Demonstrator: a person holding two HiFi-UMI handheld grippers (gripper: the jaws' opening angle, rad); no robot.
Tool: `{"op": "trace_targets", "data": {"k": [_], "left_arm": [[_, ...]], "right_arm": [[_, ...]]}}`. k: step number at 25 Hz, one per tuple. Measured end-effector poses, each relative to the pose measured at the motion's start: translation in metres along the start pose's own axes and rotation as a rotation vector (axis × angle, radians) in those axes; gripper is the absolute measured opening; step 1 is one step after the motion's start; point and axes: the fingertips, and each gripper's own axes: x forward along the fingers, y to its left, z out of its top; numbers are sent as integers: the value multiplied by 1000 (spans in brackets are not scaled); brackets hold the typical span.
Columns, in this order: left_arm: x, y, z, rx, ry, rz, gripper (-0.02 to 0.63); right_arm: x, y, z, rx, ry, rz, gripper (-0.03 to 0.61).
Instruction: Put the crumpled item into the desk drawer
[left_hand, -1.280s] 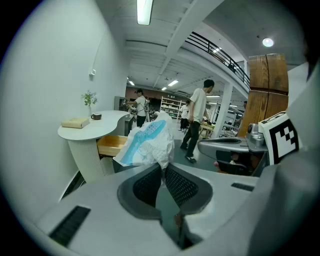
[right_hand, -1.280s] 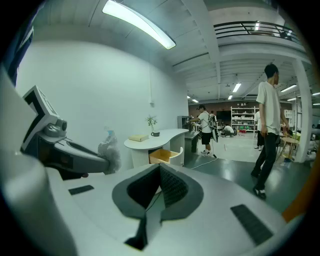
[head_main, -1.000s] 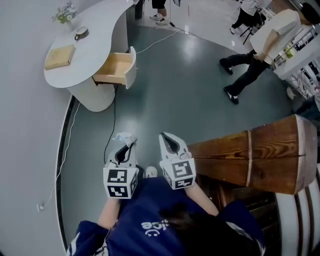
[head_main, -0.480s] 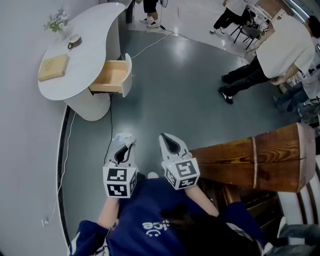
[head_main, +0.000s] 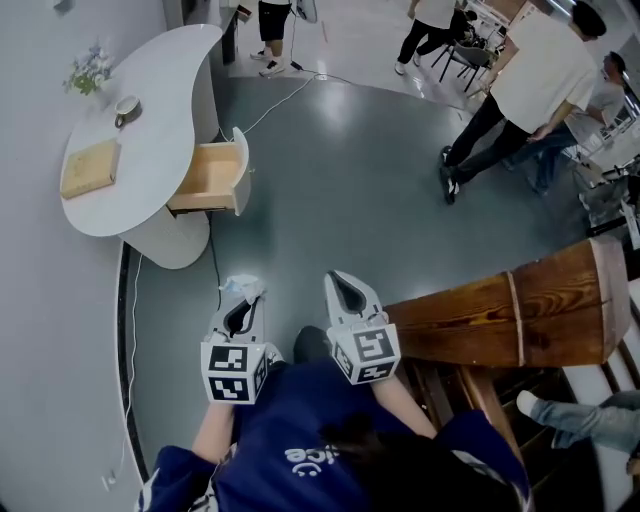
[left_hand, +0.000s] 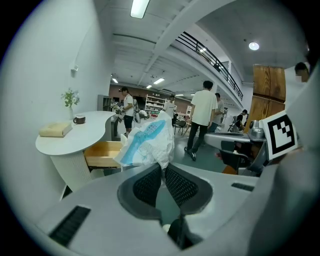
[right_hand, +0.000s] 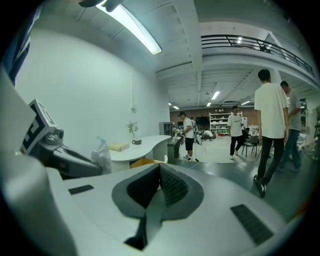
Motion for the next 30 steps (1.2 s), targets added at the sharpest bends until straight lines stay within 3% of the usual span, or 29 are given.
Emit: {"op": "trace_targets", "data": {"k": [5,8,13,18,30], "left_arm": [[7,9,7,-24,-5,8,31],[17,19,13,-27,-7,36,31],[45,42,32,-102,-15,54,31],[77,66,56,-88,-4,127,31],[173,85,114,-108,1,145,31]], "right_arm": [[14,-17,2,71,4,15,7],[34,-24,0,55,15,18,6],[87,-38,11,88,16,90,6],[142,-46,22,58,56,191,6],[239,-80,55,39,40,308,6]]}}
